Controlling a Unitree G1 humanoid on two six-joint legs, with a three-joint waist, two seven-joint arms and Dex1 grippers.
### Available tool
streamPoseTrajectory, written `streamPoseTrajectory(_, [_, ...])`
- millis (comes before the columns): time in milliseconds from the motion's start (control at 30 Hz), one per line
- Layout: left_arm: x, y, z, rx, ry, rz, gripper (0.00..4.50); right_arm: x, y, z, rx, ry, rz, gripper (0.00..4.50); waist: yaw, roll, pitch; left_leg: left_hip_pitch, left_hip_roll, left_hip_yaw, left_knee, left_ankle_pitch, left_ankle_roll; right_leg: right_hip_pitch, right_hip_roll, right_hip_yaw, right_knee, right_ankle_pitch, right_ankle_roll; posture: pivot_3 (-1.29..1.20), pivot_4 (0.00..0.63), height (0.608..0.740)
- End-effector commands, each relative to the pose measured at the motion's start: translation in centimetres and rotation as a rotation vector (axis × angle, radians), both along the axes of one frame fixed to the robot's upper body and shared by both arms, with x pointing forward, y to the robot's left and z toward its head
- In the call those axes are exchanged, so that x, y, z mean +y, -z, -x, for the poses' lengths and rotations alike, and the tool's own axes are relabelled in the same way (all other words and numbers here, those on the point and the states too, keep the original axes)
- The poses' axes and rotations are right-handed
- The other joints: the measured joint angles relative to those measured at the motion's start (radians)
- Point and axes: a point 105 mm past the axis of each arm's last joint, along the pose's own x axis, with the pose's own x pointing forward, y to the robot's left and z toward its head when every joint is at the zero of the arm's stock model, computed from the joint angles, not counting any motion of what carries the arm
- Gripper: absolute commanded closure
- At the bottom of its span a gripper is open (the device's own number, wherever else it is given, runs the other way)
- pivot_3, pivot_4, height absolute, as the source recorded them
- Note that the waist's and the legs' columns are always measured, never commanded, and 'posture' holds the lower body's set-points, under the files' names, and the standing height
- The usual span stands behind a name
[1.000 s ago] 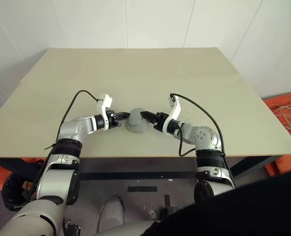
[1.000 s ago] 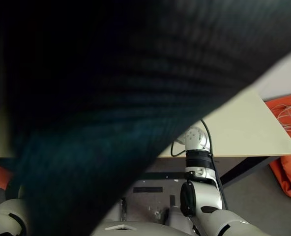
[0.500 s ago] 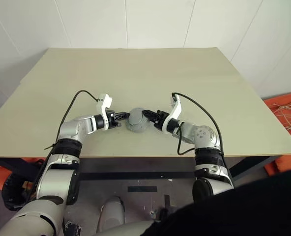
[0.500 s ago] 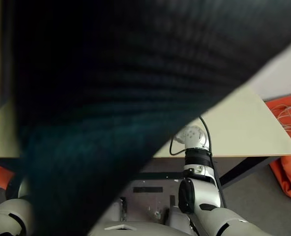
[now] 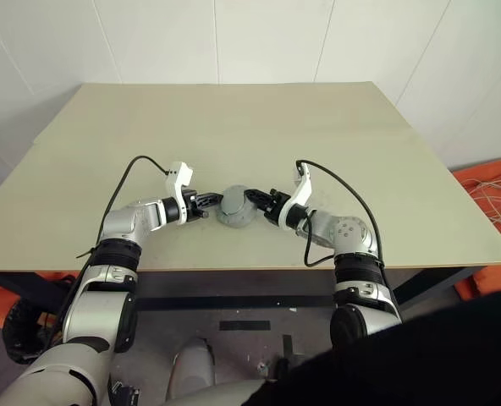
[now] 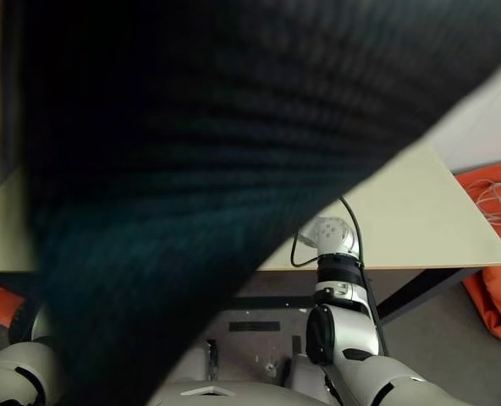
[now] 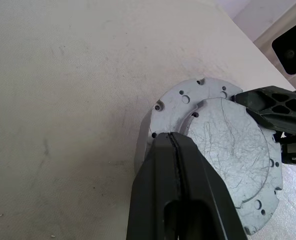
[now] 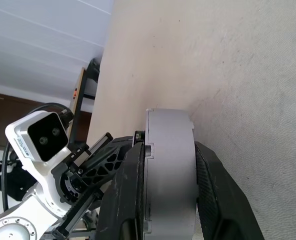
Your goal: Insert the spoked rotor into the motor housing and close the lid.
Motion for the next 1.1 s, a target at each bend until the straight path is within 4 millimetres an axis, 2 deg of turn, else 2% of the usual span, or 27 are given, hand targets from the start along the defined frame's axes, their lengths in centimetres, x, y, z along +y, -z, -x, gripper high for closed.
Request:
streamPoseTrajectory(33, [-0.1, -1.3, -0.5, -0.043, -0.004, 0.024, 4.50, 0.0, -2.5, -1.2, -0.026, 0.036, -0.113, 3.33, 0.000, 0.000, 0.000, 0.000, 0.000, 0.000, 0.000, 0.000, 0.000, 0.000, 0.000, 0.000, 0.000, 0.000, 0.000, 0.00, 0.000, 0.740])
streamPoseTrajectory(200, [0.1, -2.7, -0.7, -0.058, -0.024, 0.112, 4.50, -0.6, -3.3, -1.8, -0.010, 0.071, -0.187, 3.33, 0.001, 0.000, 0.000, -0.004, 0.000, 0.000, 0.001, 0.000, 0.000, -0.004, 0.000, 0.000, 0.001, 0.000, 0.000, 0.00, 0.000, 0.740])
streamPoseTrajectory(533, [1.8, -5.3, -1.7, -0.066, -0.134, 0.333, 4.50, -1.0, -4.0, -2.2, -0.005, 0.102, -0.243, 3.33, 0.003, 0.000, 0.000, -0.009, 0.000, 0.001, 0.002, 0.000, 0.000, -0.008, 0.000, -0.003, 0.003, 0.000, -0.001, 0.00, 0.000, 0.740])
streamPoseTrajectory(600, [2.2, -5.7, -1.9, -0.055, -0.167, 0.387, 4.50, -1.2, -4.5, -2.5, -0.011, 0.119, -0.267, 3.33, 0.003, 0.000, 0.000, -0.009, 0.000, 0.001, 0.002, 0.000, 0.000, -0.008, 0.000, -0.003, 0.003, 0.000, -0.001, 0.00, 0.000, 0.740])
streamPoseTrajectory(733, [2.9, -5.9, -2.3, -0.027, -0.221, 0.462, 4.50, -1.9, -6.9, -3.2, -0.049, 0.153, -0.341, 3.33, 0.003, 0.000, 0.000, -0.009, 0.000, 0.001, 0.004, 0.000, 0.000, -0.008, 0.000, -0.002, 0.003, 0.000, -0.001, 0.00, 0.000, 0.740])
streamPoseTrajectory(900, [2.4, -5.7, -2.1, 0.020, -0.224, 0.537, 4.50, -2.2, -8.8, -3.5, -0.081, 0.163, -0.373, 3.33, 0.003, 0.000, 0.000, -0.010, 0.000, 0.001, 0.004, 0.000, 0.000, -0.008, 0.000, -0.002, 0.003, 0.000, 0.000, 0.00, 0.000, 0.740])
streamPoseTrajectory(1100, [1.1, -6.5, -1.6, 0.053, -0.175, 0.666, 4.50, -2.0, -8.5, -3.3, -0.080, 0.156, -0.348, 3.33, 0.004, 0.000, 0.000, -0.011, 0.000, 0.001, 0.004, 0.000, 0.000, -0.008, 0.000, -0.003, 0.003, 0.000, 0.000, 0.00, 0.000, 0.740])
